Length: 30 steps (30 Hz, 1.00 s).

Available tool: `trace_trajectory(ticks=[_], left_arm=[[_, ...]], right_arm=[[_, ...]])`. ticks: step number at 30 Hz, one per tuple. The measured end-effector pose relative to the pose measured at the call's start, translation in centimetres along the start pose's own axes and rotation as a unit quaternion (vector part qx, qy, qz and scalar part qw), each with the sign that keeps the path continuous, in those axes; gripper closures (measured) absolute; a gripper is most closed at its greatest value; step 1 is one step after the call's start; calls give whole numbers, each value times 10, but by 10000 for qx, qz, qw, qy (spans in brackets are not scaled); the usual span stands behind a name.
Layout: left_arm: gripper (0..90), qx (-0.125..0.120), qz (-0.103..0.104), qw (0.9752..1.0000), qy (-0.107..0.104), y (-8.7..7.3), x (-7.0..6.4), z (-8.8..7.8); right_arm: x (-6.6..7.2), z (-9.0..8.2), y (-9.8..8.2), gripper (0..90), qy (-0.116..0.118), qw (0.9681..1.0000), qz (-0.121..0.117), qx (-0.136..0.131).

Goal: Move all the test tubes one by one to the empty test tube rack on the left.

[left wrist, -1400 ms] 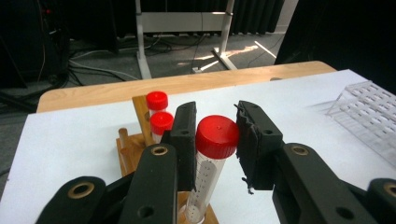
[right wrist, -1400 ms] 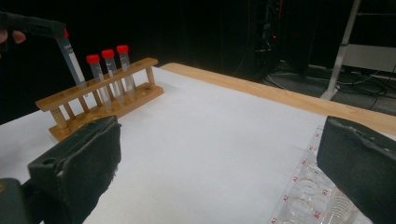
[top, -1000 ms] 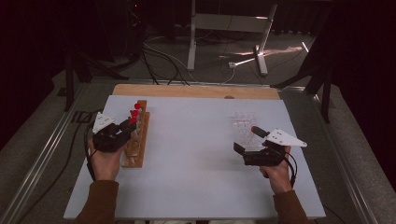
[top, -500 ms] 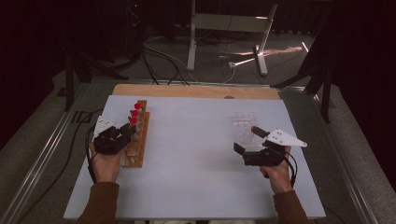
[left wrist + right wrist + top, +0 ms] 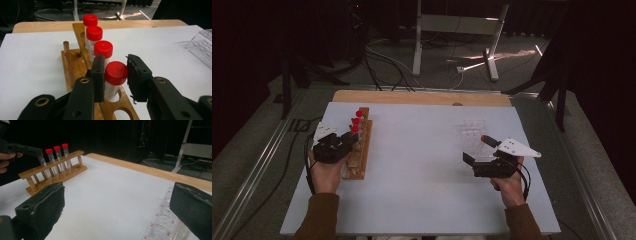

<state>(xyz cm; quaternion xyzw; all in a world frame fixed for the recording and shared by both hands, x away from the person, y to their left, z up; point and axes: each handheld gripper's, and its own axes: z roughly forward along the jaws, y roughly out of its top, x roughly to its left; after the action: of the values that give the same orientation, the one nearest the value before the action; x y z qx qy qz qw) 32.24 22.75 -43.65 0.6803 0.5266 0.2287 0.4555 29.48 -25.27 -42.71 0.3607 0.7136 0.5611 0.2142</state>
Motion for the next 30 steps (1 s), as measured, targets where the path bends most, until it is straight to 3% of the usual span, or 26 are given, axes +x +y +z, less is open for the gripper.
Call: trace_trajectory(ticks=[10,14,18,25,28,30], left_arm=[[422,-457,-128,9986,-228,1,-4,-14],[297,-625,5,9979,-192,-1,-12,-19],[184,-810,7,9966,-137,-4,-19,-22],[49,-876,31,9960,-144,-8,-25,-25],[22,-872,107,9960,-130,-11,-26,-25],[10,-864,95,9961,-168,-12,-25,-25]], right_arm=[[1,1,0,0,-48,10000,-36,-7],[-2,0,0,0,-126,9999,-19,-49],[-8,0,-2,0,-301,9995,28,-36],[-18,1,-7,0,-558,9984,101,6],[-19,1,-11,9,-925,9957,-41,7],[-22,2,-14,11,-1041,9945,-62,90]])
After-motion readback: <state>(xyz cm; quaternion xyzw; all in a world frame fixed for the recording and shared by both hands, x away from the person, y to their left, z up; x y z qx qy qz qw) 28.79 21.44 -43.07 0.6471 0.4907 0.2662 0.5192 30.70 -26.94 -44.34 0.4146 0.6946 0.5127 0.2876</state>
